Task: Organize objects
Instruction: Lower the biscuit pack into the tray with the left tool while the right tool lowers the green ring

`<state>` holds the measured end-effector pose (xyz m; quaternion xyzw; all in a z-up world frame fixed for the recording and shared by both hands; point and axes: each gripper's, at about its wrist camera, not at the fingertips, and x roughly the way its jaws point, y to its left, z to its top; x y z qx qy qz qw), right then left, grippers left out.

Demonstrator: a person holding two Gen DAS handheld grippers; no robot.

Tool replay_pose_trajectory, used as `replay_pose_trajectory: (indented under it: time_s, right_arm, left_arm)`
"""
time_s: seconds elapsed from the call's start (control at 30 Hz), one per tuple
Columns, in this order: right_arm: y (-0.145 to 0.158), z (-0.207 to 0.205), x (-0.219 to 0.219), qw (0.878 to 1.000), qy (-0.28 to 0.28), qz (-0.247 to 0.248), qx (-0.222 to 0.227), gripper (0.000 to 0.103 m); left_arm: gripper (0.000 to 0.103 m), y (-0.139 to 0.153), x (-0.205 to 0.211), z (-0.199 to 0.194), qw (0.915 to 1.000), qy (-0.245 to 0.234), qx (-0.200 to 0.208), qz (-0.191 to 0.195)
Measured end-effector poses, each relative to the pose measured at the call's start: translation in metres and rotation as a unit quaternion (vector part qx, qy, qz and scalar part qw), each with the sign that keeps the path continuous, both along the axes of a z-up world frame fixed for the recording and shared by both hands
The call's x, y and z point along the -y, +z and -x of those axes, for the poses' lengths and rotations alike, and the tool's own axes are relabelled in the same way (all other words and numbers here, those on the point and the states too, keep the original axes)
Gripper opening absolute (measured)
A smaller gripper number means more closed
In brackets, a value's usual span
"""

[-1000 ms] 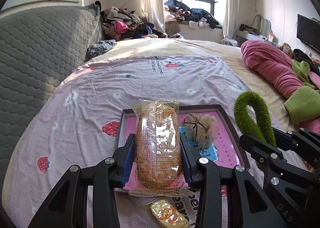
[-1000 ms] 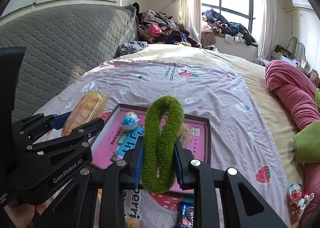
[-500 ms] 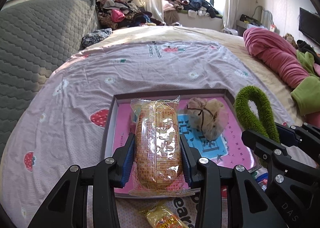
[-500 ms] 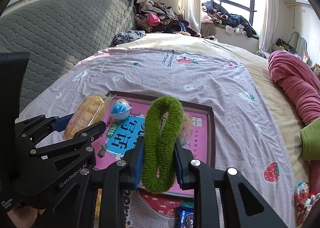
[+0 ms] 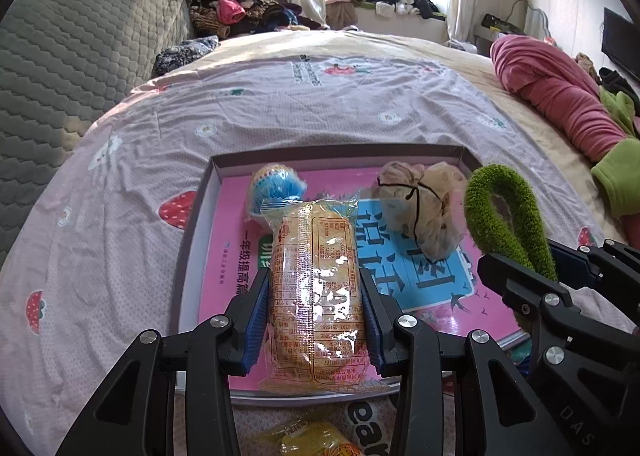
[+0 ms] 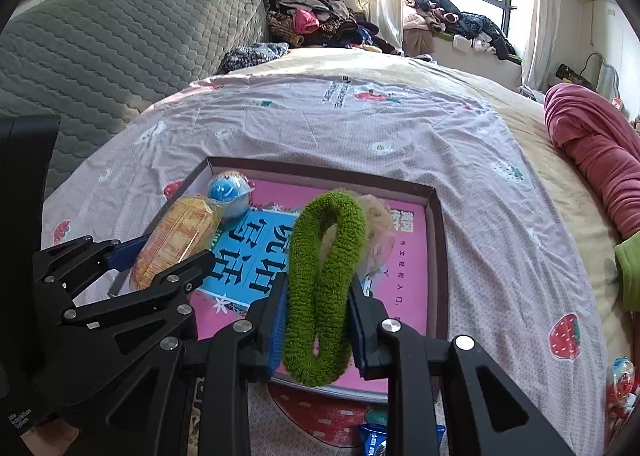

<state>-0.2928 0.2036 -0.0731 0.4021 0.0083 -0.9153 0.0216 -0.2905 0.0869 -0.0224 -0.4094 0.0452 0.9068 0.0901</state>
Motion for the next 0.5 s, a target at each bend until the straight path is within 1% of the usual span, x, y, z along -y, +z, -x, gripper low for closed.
replay_pose_trajectory:
  time_s: [0.5]
  right_arm:
    - [-0.036, 0.015, -0.007, 0.999, 0.000, 0.016, 0.047, 0.027]
  left_arm:
    - [0.043, -0.031, 0.000, 0.017, 0.9991, 0.001, 0.043, -0.004]
